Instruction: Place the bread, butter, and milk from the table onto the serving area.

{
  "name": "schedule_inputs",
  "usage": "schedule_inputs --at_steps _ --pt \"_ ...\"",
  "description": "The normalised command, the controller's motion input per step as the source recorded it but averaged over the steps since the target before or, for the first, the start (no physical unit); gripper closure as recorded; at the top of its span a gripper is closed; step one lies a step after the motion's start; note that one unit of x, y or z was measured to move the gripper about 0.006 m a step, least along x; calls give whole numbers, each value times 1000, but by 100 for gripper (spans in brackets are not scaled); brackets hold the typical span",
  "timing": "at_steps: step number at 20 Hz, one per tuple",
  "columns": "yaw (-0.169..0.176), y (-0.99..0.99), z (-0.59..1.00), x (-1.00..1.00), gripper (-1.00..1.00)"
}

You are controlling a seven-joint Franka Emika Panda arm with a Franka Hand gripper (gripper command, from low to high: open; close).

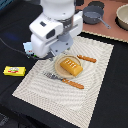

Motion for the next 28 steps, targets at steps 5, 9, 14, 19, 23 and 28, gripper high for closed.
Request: schedule_inputs --at_steps 5,9,14,19,23,28 --pt "0 -249 0 -859 -100" --pt "0 -264 -1 -856 -100" --pt "0 -301 -57 -853 -100" --pt "46 -230 -140 -766 -100" --pt "170 -71 -209 -586 -100" --pt "193 -22 -271 -622 -100"
